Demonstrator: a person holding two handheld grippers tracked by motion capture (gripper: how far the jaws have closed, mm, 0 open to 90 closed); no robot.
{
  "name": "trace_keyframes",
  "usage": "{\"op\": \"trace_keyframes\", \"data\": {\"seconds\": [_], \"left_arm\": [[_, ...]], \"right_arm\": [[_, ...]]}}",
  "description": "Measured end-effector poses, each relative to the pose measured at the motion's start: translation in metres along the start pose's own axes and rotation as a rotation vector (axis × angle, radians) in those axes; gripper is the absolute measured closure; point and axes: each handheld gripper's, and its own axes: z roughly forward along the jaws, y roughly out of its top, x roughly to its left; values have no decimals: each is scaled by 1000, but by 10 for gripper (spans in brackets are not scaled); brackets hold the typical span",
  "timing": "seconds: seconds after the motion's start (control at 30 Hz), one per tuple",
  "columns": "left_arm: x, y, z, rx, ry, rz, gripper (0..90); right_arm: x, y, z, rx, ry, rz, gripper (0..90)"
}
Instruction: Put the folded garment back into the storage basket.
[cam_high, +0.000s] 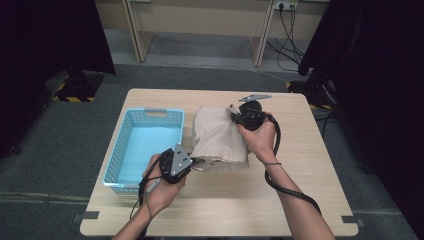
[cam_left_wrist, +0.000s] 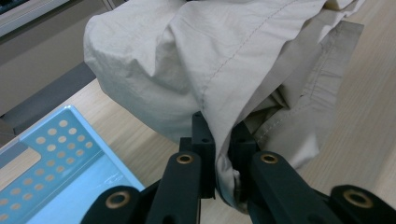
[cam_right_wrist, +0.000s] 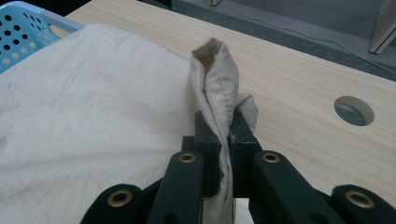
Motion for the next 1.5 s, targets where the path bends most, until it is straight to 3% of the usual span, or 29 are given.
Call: {"op": "trace_keyframes", "data": {"seconds": [1.5], "left_arm": [[23,-14,-31,-17,67,-35,848]], "right_arm": [[36,21,9,-33,45,-36,858]]}}
